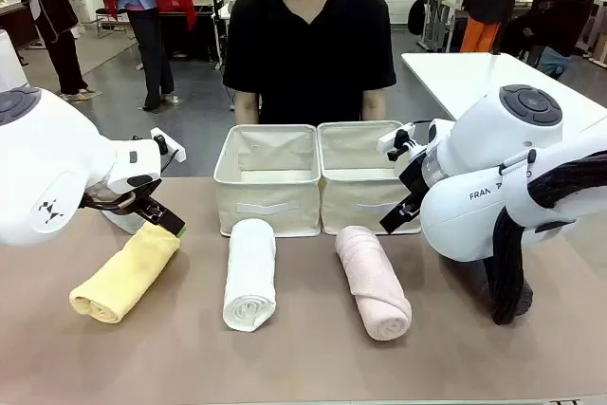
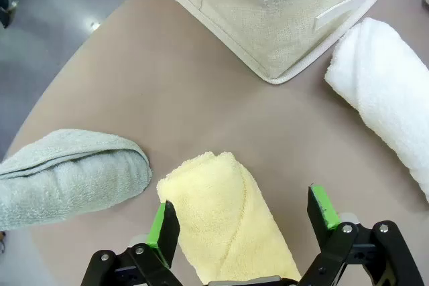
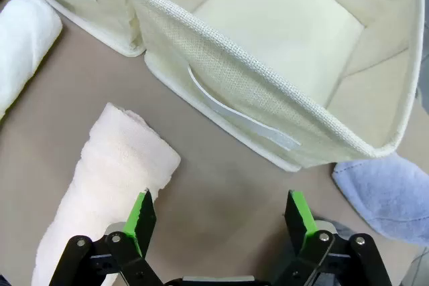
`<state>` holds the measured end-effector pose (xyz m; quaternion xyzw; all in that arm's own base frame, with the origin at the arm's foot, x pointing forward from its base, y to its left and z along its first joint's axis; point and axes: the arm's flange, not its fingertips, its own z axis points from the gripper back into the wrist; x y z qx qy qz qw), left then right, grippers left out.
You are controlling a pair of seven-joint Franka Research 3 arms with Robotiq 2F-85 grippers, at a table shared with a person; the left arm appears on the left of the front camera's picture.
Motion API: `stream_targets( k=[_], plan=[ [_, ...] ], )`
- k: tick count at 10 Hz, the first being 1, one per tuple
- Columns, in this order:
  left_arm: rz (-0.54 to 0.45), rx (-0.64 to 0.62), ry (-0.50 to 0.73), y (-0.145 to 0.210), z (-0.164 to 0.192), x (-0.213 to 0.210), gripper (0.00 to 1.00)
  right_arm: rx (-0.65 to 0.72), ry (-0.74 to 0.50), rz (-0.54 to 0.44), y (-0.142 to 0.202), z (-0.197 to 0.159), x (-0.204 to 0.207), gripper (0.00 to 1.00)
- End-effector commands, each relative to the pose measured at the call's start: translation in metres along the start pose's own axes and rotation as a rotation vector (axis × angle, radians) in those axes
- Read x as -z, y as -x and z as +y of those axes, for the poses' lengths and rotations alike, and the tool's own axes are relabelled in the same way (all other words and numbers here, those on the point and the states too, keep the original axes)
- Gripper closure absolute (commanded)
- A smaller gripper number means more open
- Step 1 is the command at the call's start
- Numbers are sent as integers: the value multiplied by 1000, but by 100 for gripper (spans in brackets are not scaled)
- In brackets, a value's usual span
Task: Sort the towels based on their folding style.
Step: Pick up one triangle-folded towel and place it in the left Fabric basket.
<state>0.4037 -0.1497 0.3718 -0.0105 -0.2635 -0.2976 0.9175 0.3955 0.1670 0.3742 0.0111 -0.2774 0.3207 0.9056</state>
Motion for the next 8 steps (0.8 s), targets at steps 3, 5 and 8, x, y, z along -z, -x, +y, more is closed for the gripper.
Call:
stream_targets(
  k=[3,5,8],
  plan=[
    [0,0,0,0,0,0,0,0,0,0,0,0,0,0],
    [0,0,0,0,0,0,0,0,0,0,0,0,0,0],
    [0,0,0,0,0,0,0,0,0,0,0,0,0,0]
  ],
)
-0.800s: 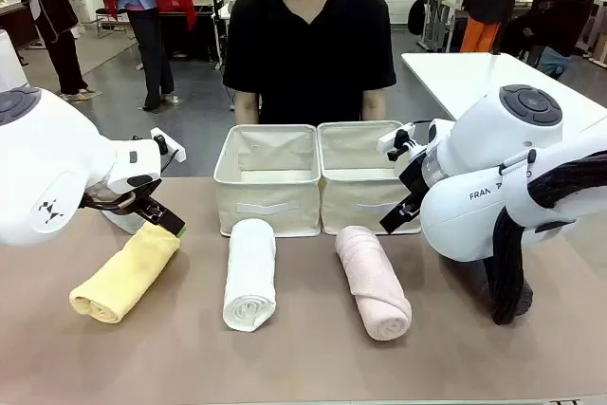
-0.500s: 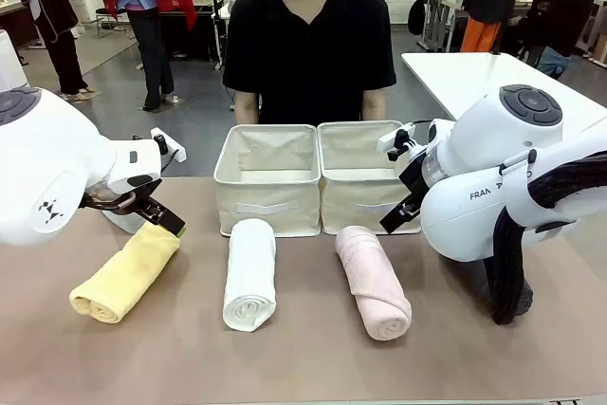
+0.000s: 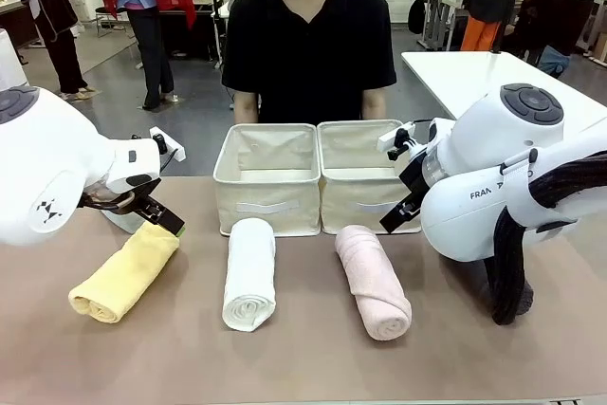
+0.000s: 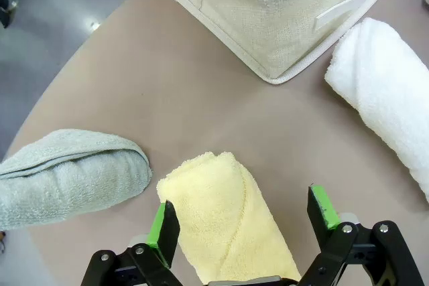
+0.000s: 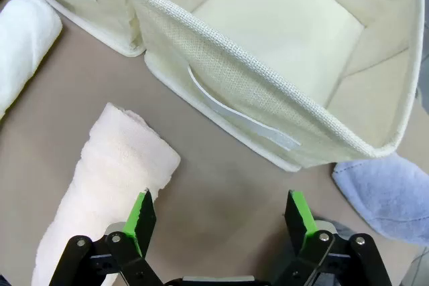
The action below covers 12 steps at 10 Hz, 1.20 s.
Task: Sort the towels based on their folding style.
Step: Pick up one triangle-folded towel and place it in the left Fabric basket.
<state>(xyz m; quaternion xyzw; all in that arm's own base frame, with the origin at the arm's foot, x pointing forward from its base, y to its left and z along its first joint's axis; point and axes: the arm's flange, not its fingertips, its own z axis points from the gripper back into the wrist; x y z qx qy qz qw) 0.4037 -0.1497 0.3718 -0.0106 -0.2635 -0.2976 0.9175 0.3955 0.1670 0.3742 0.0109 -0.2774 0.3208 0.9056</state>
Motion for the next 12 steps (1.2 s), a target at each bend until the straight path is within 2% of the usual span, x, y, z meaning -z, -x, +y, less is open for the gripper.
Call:
stream_targets(
  k=[1,4,5,6,9,11,12],
  plan=[
    [0,0,0,0,0,0,0,0,0,0,0,0,0,0],
    [0,0,0,0,0,0,0,0,0,0,0,0,0,0],
    [43,15,14,-13,-2,-36,0,0,0,0,0,0,0,0],
    [91,25,9,-29,3,-85,0,-7,32,20,-16,9,-47,0],
    [61,34,-40,-69,12,-206,0,13,89,39,-54,21,-166,0],
    [38,46,-104,-80,4,-253,0,24,127,-24,-66,33,-233,0],
    [31,41,-121,-78,2,-267,0,13,141,-43,-65,41,-250,0]
  ],
)
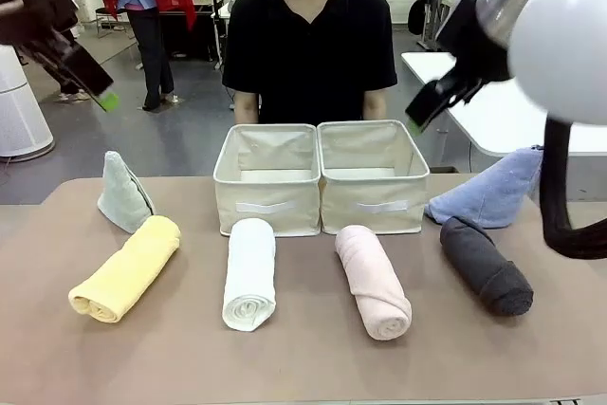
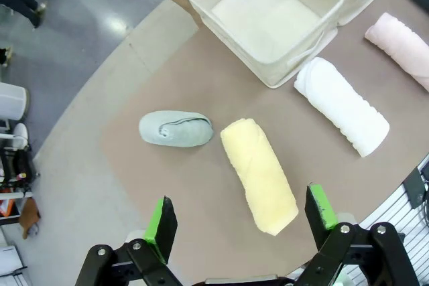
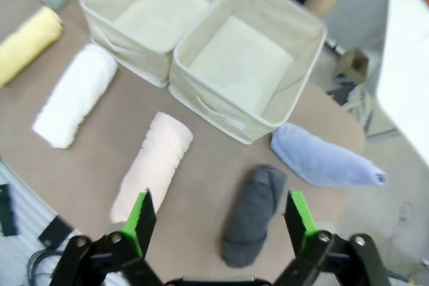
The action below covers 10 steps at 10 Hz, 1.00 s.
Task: Sort the towels based on their folding style.
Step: Pick up one triangle-folded towel and place it in the left Fabric basket.
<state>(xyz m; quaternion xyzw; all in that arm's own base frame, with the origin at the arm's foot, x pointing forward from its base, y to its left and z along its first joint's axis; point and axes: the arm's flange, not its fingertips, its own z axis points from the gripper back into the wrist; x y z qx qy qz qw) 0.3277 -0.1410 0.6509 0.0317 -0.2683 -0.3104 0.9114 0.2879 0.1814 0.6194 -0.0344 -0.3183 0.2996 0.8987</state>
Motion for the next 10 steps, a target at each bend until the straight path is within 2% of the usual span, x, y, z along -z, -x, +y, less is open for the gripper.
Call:
stream_targets(
  k=[1,2,7,8,10],
  plan=[
    [7,-5,-37,7,-1,7,0,9,38,-37,6,6,0,0],
    [0,0,0,0,0,0,0,0,0,0,0,0,0,0],
    [2,2,-5,-1,0,-1,0,-2,2,0,0,2,-3,0],
    [-24,15,71,11,30,-3,0,82,-148,37,4,-32,-10,0],
    [-24,120,165,50,82,11,0,200,-321,56,18,-91,-12,0]
  ],
)
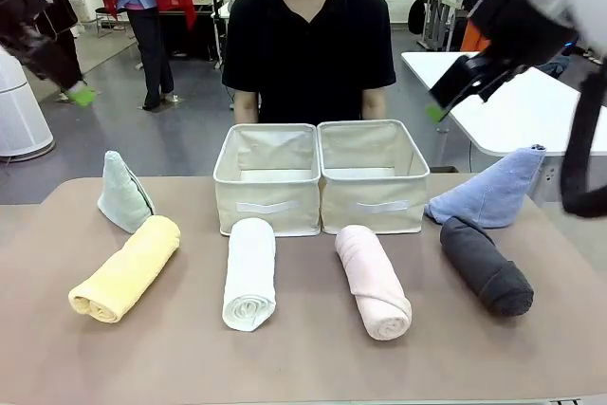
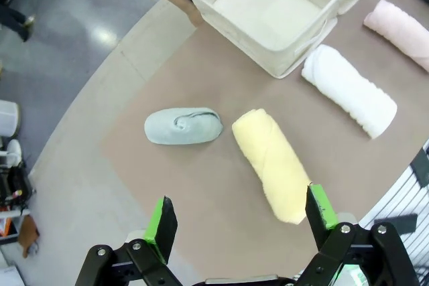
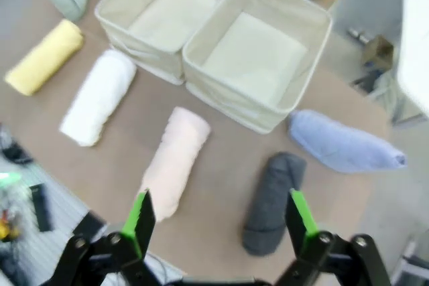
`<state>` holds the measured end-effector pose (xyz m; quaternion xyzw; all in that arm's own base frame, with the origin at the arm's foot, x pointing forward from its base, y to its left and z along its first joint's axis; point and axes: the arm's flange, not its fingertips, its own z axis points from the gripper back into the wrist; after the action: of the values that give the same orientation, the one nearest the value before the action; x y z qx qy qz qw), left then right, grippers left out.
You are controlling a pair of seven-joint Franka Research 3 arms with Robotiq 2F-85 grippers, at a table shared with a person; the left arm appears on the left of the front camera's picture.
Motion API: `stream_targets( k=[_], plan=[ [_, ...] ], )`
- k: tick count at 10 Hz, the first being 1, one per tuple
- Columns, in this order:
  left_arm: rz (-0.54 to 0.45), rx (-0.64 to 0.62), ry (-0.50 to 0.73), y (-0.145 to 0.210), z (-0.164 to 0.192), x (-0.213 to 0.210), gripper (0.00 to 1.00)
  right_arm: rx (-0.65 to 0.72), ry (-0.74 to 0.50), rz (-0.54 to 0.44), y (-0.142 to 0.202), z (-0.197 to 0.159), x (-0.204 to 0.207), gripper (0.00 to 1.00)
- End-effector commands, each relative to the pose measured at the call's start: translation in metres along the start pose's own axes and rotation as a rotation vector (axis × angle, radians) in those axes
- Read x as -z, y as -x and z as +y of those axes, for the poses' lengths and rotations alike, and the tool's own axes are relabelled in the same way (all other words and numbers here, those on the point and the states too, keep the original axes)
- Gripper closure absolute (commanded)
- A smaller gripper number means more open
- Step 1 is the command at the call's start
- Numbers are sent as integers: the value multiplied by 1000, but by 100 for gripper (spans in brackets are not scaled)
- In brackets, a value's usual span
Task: Sort the towels based on their folding style.
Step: Pick up one triangle-folded towel and place it in the left Fabric basket.
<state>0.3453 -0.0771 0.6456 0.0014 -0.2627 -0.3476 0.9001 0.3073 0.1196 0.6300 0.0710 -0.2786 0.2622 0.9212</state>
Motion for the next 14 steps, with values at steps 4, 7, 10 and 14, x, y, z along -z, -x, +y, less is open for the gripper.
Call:
stream_targets(
  k=[4,7,10,14],
  plan=[
    [-230,-25,163,102,84,-40,0,113,-275,-11,23,-101,-34,0],
    [-122,34,113,73,74,-14,0,101,-273,12,24,-89,-30,0],
    [-306,217,313,97,97,-23,0,-93,-361,-22,35,-108,-36,0],
    [-665,413,678,156,164,-16,0,-291,-681,-246,69,-196,-39,0]
  ],
)
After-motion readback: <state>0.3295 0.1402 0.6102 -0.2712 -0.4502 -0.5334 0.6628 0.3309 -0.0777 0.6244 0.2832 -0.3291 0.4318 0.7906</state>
